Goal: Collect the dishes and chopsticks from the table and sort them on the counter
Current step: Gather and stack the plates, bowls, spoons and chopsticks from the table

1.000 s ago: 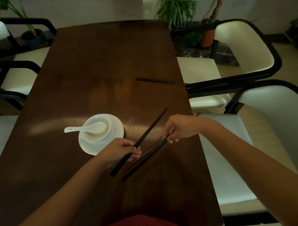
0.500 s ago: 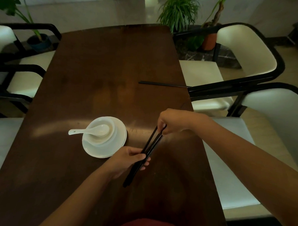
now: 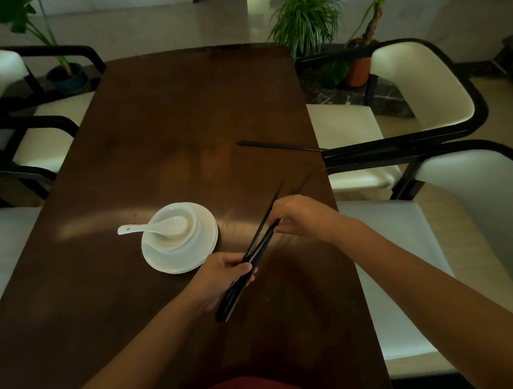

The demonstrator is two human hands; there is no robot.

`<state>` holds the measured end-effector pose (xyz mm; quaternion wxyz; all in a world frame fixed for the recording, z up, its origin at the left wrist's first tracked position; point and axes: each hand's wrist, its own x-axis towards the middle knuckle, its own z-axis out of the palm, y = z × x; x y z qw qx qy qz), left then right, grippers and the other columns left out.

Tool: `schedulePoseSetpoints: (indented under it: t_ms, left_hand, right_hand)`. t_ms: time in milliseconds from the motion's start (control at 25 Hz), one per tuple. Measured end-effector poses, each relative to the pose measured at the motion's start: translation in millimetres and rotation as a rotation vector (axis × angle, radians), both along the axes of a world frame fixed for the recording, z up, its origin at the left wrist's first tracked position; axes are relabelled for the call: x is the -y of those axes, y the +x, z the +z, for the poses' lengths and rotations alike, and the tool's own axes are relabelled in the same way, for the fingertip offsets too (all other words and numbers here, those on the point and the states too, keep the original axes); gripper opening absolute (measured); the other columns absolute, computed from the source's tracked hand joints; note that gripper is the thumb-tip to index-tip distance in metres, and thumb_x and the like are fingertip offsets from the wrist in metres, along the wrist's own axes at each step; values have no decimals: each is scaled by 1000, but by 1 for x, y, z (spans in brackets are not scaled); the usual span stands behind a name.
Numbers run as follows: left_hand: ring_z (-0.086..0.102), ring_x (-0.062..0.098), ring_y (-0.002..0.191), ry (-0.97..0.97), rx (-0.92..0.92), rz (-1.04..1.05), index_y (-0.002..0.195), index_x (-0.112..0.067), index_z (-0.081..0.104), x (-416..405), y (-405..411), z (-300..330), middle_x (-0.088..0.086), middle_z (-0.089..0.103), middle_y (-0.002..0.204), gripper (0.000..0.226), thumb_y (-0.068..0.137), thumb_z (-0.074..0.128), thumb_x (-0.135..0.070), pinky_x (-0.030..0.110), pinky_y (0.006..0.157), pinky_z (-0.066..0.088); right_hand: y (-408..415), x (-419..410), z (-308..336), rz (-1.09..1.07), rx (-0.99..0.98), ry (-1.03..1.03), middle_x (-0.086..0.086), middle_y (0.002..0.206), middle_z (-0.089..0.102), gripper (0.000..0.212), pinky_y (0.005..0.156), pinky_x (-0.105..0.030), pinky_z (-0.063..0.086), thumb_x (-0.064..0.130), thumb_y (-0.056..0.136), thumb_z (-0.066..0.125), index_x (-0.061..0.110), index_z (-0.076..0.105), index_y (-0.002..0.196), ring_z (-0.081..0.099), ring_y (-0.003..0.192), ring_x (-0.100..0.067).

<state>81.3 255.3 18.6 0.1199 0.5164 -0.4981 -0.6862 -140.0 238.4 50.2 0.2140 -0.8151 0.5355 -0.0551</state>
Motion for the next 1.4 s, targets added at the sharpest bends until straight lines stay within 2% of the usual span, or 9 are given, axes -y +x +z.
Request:
schedulePoseSetpoints:
  t_ms: [120, 200, 320, 440, 560, 880, 1160, 1320, 1400]
  left_hand:
    - [69, 6, 71, 0, -15, 33, 90, -21, 71, 1, -1, 0, -4, 75, 73, 20, 88, 57, -7, 16, 61, 52]
    - [68, 7, 71, -12, -9, 44, 88, -23, 71, 1, -1, -1, -3, 75, 75, 22, 88, 57, -6, 17, 62, 53]
    - [65, 10, 70, 58, -57, 89, 92, -14, 72, -3, -2, -6, 0, 72, 75, 19, 89, 56, -5, 20, 63, 51]
    - [63, 11, 69, 180, -137, 134, 96, -7, 70, -7, 0, -10, 2, 70, 72, 18, 89, 54, -5, 20, 61, 52]
    - [65, 12, 70, 246, -162, 89, 98, -10, 70, -4, 2, -7, 3, 72, 76, 20, 88, 54, -3, 21, 62, 53]
    - [69, 19, 83, 411, -231, -14, 111, -7, 63, 14, -2, 6, 12, 73, 97, 24, 92, 49, -12, 28, 69, 56]
    - [63, 15, 66, 445, -389, 150, 102, -1, 65, 56, -33, 2, 6, 67, 75, 21, 90, 48, -3, 28, 65, 56]
    - [63, 14, 64, 401, -375, 259, 100, -1, 65, 87, -45, -16, 7, 66, 75, 22, 92, 44, -1, 28, 63, 57]
    - [63, 14, 64, 383, -349, 308, 102, -1, 64, 99, -47, -23, 6, 67, 74, 22, 93, 44, -2, 28, 62, 57]
  right_hand:
    - [-1, -5, -4, 39, -9, -145, -7, 105, 67, 20, 104, -33, 38, 19, 84, 65, 11, 69, 101, 61, 102, -21]
    - [1, -15, -12, 16, 18, -384, -12, 104, 68, 20, 97, -34, 45, 15, 79, 70, 6, 70, 96, 63, 102, -25]
    - [16, -29, -32, -436, 179, -603, -13, 111, 63, 28, 92, -32, 48, 17, 81, 68, 5, 66, 106, 58, 107, -24]
    - [46, -38, -37, -1185, 849, 156, -7, 110, 55, 43, 80, -27, 45, 38, 90, 53, 12, 53, 124, 52, 95, -16]
    - [66, -38, -41, -1024, 1233, 562, -4, 84, 62, 29, 54, -21, 39, 28, 93, 50, 4, 61, 106, 53, 68, -14]
    - [55, -12, -35, -808, 1028, 457, 4, 67, 59, 12, 47, -15, 39, 18, 91, 56, 15, 58, 79, 51, 54, -8]
    - [4, 65, -45, -703, 1002, 432, 4, 75, 64, 27, 51, -18, 46, 31, 92, 52, 8, 65, 99, 60, 55, -1]
    - [-82, 136, -75, -819, 180, -30, -6, 118, 61, 36, 93, -35, 47, 26, 91, 54, 14, 54, 125, 56, 108, -20]
    - [-111, 162, -93, -716, -120, -90, -11, 130, 54, 45, 98, -42, 43, 23, 90, 55, 12, 45, 133, 46, 120, -29]
